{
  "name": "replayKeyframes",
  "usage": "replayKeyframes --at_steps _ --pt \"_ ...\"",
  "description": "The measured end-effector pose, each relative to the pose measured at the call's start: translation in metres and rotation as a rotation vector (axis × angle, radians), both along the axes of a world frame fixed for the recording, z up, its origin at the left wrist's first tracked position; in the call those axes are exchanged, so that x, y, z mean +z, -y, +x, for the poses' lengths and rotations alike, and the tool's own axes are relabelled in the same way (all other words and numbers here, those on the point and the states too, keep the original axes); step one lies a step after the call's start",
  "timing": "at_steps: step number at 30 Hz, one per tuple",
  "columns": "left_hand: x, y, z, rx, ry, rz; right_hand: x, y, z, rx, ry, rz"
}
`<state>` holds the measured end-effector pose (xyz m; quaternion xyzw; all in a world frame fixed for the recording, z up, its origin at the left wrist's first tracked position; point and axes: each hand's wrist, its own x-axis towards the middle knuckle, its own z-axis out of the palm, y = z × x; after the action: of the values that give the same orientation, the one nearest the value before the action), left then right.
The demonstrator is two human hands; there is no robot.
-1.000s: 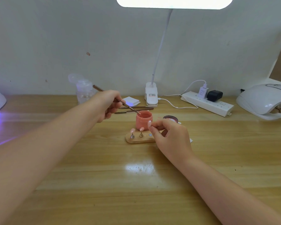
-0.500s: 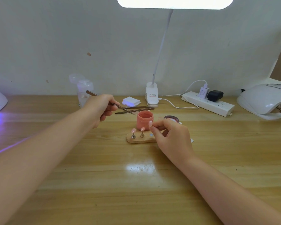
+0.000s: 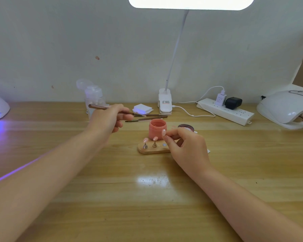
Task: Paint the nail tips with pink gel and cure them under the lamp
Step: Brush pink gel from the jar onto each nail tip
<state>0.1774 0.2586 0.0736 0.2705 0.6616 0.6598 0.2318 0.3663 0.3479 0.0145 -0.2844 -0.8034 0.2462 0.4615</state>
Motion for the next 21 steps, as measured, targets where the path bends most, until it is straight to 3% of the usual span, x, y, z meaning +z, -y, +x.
replayKeyframes --at_steps 3,11,21 --pt "-0.008 0.019 0.018 -0.113 -0.196 0.169 0.001 0.000 0.002 -0.009 0.000 -0.004" --pt "-0.032 0.050 0.053 -0.240 -0.653 0.125 0.004 0.001 0.005 -0.023 0.042 0.005" --pt "-0.036 0.055 0.059 -0.291 -0.729 0.154 0.003 0.002 0.005 -0.024 0.044 0.015"
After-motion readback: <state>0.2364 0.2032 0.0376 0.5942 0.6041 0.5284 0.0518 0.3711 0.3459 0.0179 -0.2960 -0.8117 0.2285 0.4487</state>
